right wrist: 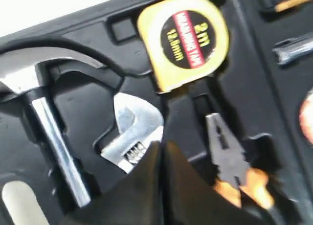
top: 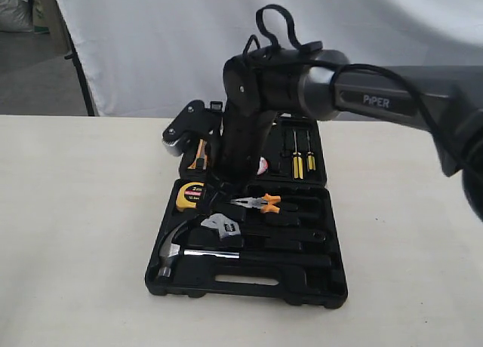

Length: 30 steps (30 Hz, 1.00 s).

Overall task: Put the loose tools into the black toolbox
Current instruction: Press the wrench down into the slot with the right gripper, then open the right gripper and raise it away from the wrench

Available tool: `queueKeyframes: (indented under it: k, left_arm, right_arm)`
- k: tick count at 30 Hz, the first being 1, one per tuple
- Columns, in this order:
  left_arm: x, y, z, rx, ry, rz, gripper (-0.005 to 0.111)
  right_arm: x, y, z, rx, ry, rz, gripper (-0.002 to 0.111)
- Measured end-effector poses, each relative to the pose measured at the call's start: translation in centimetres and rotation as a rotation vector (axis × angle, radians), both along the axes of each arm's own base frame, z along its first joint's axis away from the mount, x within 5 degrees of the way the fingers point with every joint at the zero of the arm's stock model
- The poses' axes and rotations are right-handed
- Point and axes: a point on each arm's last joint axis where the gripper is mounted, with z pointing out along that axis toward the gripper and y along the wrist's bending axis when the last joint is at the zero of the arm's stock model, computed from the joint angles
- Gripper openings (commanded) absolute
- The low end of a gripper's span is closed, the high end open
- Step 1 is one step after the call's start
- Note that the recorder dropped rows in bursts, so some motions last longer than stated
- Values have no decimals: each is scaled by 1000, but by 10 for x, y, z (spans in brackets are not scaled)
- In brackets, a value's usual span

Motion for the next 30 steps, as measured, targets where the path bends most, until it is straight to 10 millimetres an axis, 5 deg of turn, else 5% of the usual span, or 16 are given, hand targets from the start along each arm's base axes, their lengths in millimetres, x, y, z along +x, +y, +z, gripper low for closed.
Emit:
queueKeyframes:
  k: [4, 13, 18, 25, 30]
  left_arm:
    - [0, 0, 0, 0, 0, 0, 1]
    - [0, 0, 0, 0, 0, 0, 1]
    - [0, 0, 0, 0, 0, 0, 1]
    - [0, 0, 0, 0, 0, 0, 1]
    - [0, 0, 0, 0, 0, 0, 1]
  right_arm:
    - [2, 3, -45, -65, 81, -6, 0]
    - [4, 5, -41, -72, 97, -27, 0]
    - [2, -3, -3, -77, 42, -66, 0]
    - [9, -35, 106, 169, -153, -187, 0]
    - [15, -46, 97, 207, -78, -237, 0]
